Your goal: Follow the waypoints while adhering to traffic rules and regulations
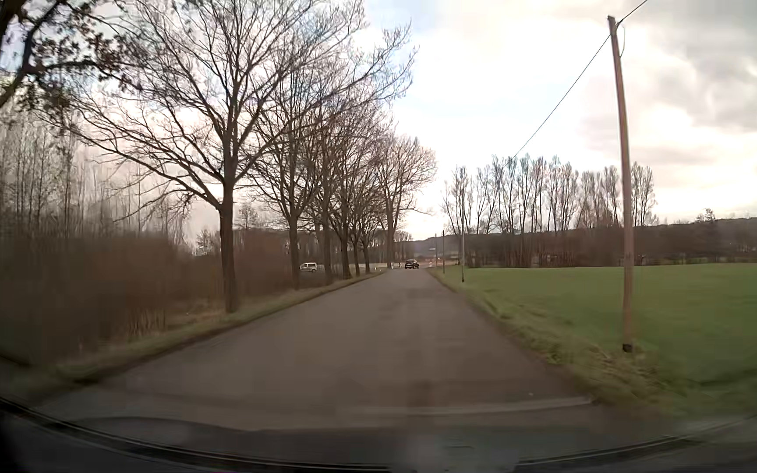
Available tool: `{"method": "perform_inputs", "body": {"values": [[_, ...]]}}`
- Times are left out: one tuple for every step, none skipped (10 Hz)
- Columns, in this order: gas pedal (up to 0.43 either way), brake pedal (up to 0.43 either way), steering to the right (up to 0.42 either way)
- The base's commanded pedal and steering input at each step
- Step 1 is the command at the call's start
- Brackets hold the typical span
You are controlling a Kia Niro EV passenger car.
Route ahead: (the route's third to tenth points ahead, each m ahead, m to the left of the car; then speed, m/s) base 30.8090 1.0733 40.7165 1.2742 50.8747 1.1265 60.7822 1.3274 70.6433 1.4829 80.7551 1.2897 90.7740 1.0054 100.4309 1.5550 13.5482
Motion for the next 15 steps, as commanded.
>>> {"method": "perform_inputs", "body": {"values": [[0.15, 0.0, 0.003], [0.15, 0.0, 0.003], [0.15, 0.0, 0.003], [0.15, 0.0, 0.003], [0.15, 0.0, 0.002], [0.15, 0.0, 0.003], [0.15, 0.0, 0.003], [0.15, 0.0, 0.003], [0.15, 0.0, 0.003], [0.15, 0.0, 0.002], [0.15, 0.0, -0.002], [0.15, 0.0, -0.003], [0.15, 0.0, -0.002], [0.15, 0.0, 0.0], [0.15, 0.0, 0.002]]}}
